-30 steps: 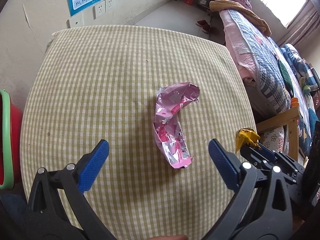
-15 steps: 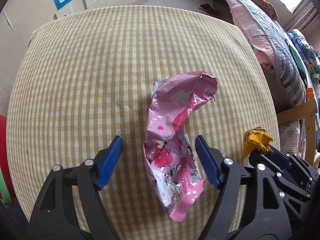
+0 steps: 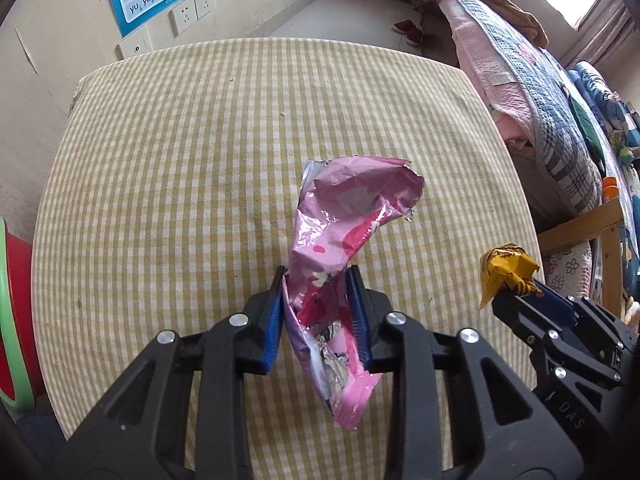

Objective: Collect trash
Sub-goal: 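Carry the pink foil and yellow wrappers over the red bucket and open both tools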

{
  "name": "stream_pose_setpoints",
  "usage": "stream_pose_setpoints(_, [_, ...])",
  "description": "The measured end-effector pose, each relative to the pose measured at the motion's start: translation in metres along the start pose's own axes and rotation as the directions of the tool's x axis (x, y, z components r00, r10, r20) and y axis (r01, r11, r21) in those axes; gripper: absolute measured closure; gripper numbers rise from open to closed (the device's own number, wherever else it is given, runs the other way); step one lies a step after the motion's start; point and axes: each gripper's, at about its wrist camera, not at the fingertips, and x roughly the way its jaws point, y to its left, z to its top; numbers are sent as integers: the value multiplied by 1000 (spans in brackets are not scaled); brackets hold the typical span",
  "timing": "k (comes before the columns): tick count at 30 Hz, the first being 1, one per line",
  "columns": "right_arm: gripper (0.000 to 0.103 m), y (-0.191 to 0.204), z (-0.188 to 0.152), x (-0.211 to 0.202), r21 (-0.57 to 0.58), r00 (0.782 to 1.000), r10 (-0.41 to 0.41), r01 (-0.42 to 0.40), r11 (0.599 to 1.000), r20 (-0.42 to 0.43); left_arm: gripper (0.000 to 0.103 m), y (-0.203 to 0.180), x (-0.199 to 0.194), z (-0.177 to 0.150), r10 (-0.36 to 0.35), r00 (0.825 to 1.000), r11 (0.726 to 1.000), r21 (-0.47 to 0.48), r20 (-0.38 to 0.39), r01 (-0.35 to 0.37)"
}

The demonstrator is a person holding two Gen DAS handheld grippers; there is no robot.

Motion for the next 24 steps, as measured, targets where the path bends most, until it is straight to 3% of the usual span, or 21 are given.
stream_pose_setpoints(24, [67, 69, 3, -71, -121, 991, 17, -1, 993, 133, 74, 50, -102, -40, 5, 987, 996, -86, 159, 9])
